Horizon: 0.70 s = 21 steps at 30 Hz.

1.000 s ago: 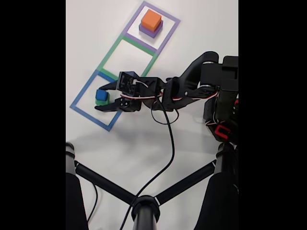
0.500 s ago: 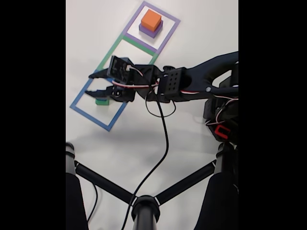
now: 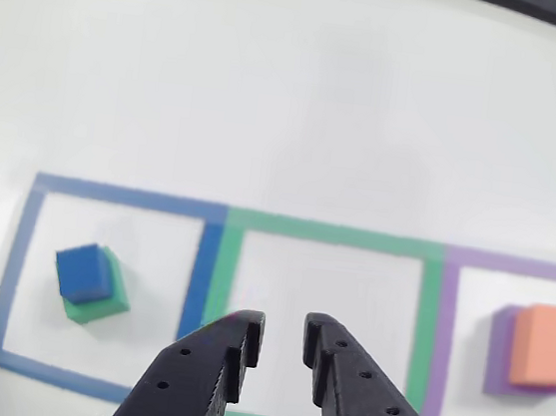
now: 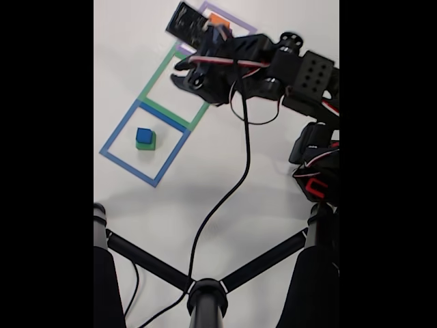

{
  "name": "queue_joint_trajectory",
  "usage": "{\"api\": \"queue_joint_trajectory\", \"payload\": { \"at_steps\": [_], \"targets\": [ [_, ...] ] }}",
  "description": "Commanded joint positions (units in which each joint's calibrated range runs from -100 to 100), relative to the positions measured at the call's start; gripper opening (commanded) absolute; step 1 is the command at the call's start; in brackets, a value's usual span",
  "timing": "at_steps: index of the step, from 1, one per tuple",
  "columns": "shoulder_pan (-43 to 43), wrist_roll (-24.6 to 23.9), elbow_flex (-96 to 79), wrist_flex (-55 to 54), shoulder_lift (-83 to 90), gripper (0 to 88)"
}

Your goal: Tower of hanoi

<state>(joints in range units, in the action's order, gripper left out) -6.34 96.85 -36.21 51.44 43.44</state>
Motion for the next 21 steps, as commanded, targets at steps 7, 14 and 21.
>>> {"api": "queue_joint_trajectory", "payload": {
  "at_steps": [7,14,21],
  "targets": [
    [9.59,-8.24,31.80,29.05,1.68,0.0],
    [16.07,-7.88,44.61,38.52,-1.85,0.0],
    [25.29,3.15,37.61,35.69,-1.45,3.6]
  ]
}}
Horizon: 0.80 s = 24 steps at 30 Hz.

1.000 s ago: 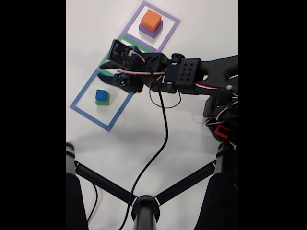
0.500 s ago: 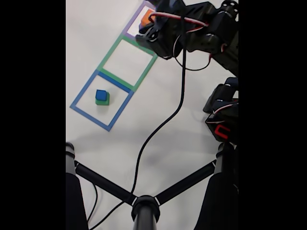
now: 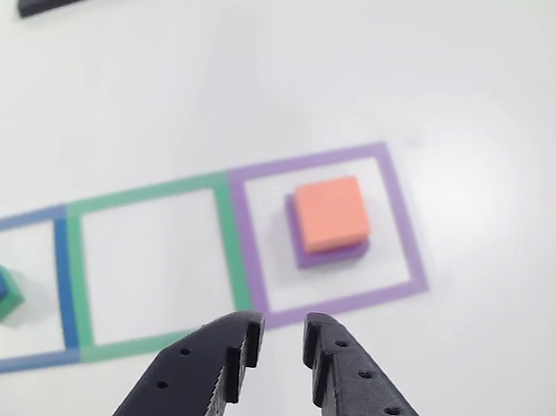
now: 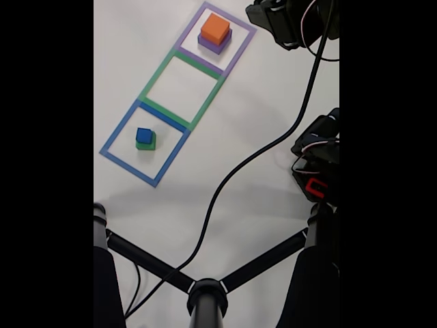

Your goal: Tower of hanoi

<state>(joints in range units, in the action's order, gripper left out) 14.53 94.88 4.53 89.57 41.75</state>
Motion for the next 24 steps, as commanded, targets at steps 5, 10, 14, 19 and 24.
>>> {"api": "queue_joint_trajectory", "payload": {
  "at_steps": [5,10,14,19,24],
  "targets": [
    [9.30,5.12,-15.29,-11.02,2.64,13.0],
    [11.97,5.12,-30.01,-24.86,5.93,24.7],
    [13.19,5.12,-41.19,-32.55,9.13,31.1],
    [13.64,5.12,-55.00,-49.06,10.34,31.7],
    [14.56,5.12,-68.54,-66.70,9.94,38.4]
  ]
}}
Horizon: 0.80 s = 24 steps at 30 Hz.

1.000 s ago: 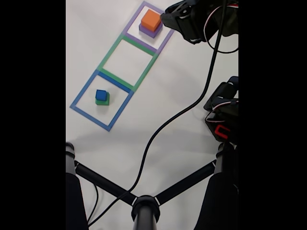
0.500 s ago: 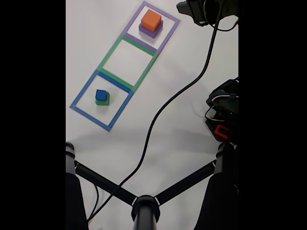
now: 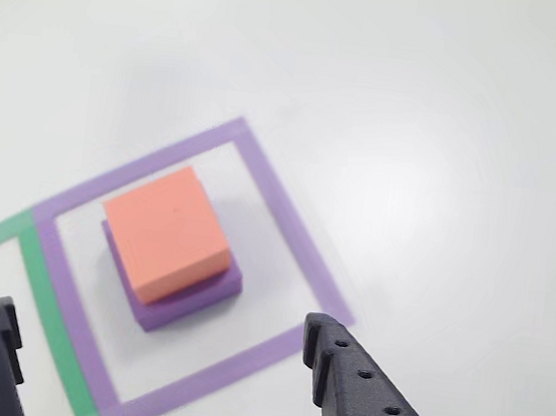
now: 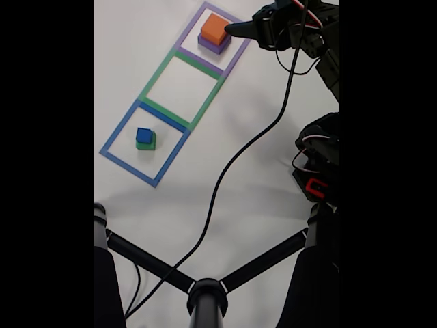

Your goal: Tower of hanoi

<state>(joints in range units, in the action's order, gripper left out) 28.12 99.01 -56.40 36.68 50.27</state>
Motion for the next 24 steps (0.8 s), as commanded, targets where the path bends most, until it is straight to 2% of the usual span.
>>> {"api": "queue_joint_trajectory", "payload": {
  "at_steps": [1,12,24],
  "targets": [
    [0.97,0.99,-9.62,-16.73,1.17,38.7],
    [0.97,0.99,-21.98,-48.13,-13.34,42.6],
    [2.04,0.99,-20.07,-71.12,-35.53,42.4]
  ]
}}
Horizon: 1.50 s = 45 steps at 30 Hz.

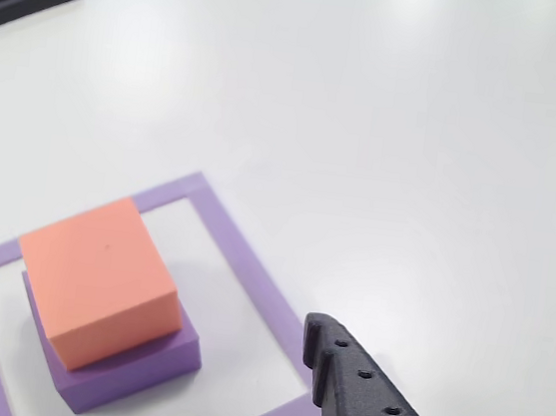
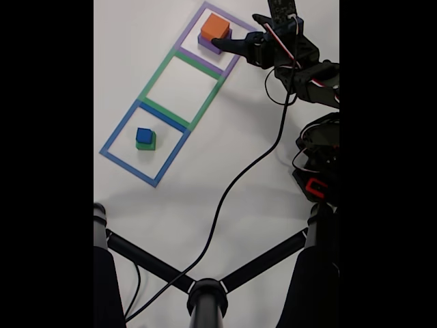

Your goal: Tower of hanoi

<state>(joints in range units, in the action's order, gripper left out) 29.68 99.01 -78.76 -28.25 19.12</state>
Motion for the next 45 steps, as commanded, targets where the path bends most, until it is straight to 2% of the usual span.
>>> {"api": "queue_joint_trajectory", "payload": {
  "at_steps": [1,10,20,45],
  "targets": [
    [0.40,0.99,2.75,-7.57,-6.14,42.4],
    [-1.20,0.99,7.48,-19.14,-19.52,42.5],
    [-3.26,0.99,13.75,-25.13,-29.06,42.0],
    [-5.09,0.99,15.84,-30.47,-36.27,37.3]
  ]
}}
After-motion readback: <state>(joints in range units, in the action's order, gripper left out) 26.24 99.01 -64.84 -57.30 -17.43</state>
